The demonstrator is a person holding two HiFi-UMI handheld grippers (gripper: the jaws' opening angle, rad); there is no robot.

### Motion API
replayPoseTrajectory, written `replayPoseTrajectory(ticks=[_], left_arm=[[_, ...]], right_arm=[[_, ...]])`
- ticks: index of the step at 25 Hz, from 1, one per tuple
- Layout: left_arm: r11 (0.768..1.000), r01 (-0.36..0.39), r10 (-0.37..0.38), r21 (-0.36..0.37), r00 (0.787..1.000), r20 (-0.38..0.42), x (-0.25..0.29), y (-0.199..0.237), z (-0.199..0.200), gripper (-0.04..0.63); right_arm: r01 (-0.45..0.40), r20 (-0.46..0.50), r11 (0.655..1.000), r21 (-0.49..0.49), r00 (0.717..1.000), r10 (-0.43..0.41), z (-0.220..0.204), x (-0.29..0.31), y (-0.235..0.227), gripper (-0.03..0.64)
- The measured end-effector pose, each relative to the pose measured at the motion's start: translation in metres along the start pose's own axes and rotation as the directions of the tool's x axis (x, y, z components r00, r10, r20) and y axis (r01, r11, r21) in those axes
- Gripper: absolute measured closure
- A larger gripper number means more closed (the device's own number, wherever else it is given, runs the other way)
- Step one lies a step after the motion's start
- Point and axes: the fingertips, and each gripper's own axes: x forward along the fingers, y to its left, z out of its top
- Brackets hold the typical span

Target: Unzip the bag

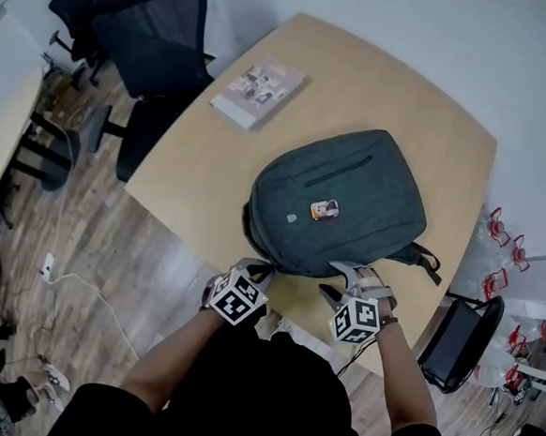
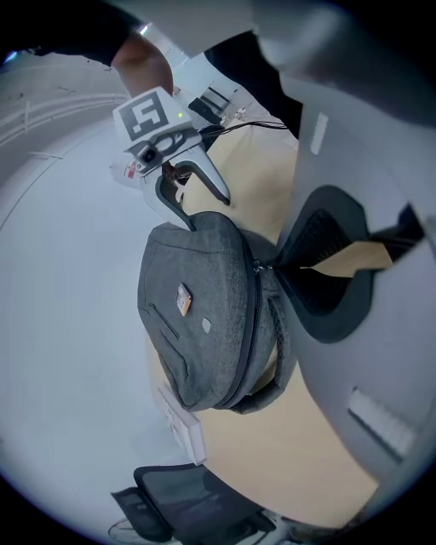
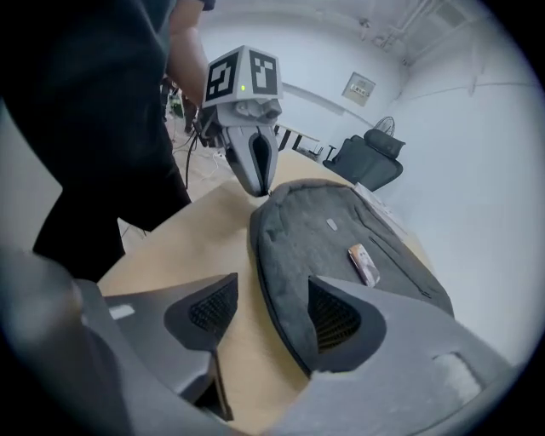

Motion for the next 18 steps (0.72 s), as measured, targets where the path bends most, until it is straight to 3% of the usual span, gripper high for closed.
replayPoseTrajectory(ticks=[4,6,12,18], left_arm=[[1.0,0.006,-0.006,-0.002,1.0,0.01,0.0,-0.002,-0.001,0.568],[1.0,0.01,-0.01,-0.005,1.0,0.015,0.001,-0.002,0.0,0.568],[1.0,0.011,-0.011,-0.006,1.0,0.024,0.003,-0.008,0.001,0.568],[0.998,-0.018,0.02,-0.054,1.0,0.023,-0.004,-0.006,-0.007,0.568]], right_arm=[[0.024,-0.11,0.998,-0.064,0.993,-0.031,-0.043,-0.003,-0.021,0.353],[0.024,-0.134,0.998,-0.061,0.99,-0.032,-0.053,-0.002,-0.028,0.388],[0.073,-0.153,0.996,0.046,0.986,-0.065,-0.054,0.0,-0.032,0.463],[0.132,-0.161,0.97,0.203,0.982,-0.1,-0.038,0.005,-0.024,0.486]])
